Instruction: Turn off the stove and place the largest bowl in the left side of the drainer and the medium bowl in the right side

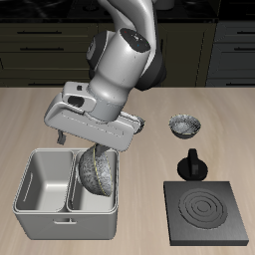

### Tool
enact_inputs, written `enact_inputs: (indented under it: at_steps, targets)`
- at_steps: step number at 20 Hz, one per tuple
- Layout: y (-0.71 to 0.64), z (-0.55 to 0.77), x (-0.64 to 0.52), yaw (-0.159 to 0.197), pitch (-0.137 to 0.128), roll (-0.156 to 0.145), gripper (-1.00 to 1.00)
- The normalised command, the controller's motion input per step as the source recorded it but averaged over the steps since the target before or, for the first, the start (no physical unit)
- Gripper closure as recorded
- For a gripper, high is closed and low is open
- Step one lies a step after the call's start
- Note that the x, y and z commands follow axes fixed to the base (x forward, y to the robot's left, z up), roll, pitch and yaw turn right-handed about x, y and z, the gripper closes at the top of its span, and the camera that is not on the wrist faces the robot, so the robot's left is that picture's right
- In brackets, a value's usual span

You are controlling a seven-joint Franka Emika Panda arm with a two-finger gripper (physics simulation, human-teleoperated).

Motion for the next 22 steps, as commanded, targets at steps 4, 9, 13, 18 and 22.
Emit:
enact_inputs:
  at_steps: [4,9,13,18,22]
  targets:
    - [0.18,0.11,-0.15,-0.095,-0.001,0.082,-1.00]
    - [0.13,0.09,-0.13,-0.009,-0.017,0.039,-1.00]
    - [-0.01,0.13,-0.12,-0.068,-0.019,0.028,-1.00]
    - [0.06,0.04,-0.13,0.010,-0.015,0.013,-1.00]
    - [0.07,0.01,-0.24,0.041,-0.045,0.030,-1.00]
